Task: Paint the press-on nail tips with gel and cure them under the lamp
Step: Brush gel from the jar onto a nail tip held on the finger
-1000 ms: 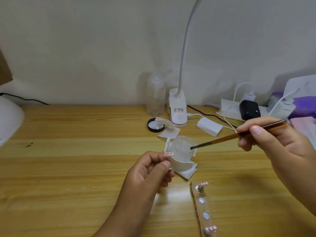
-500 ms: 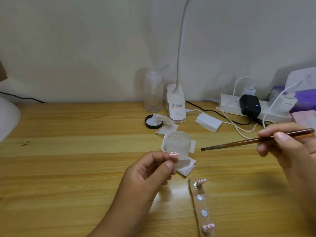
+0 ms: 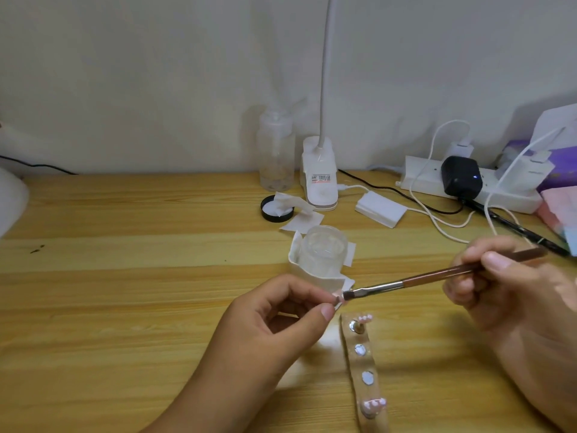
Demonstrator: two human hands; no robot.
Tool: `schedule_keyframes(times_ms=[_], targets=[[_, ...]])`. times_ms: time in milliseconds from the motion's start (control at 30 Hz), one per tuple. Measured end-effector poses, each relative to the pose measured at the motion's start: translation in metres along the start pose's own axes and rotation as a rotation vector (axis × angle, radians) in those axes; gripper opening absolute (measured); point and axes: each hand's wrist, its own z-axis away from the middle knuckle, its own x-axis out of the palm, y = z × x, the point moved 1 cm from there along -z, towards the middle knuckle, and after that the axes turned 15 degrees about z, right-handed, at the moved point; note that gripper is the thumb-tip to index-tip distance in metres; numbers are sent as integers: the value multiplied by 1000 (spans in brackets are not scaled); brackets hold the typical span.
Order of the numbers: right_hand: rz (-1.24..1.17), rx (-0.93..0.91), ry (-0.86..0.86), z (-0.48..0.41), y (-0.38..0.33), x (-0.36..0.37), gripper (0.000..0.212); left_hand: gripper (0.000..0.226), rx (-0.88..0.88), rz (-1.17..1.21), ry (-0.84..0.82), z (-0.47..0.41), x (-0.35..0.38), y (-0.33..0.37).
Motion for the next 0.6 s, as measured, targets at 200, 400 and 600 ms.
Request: schedule_keyframes(times_ms=[200,400,600], targets=[[-5,57,35,3,-3,4,23,22,-7,-5,-14,1,0,1],[-10,90,50,2,-7,6,20,11,-29,14,-33,2,3,4],[44,46,3,3,-6,6,21,11,-38,9,-15,2,3,4]])
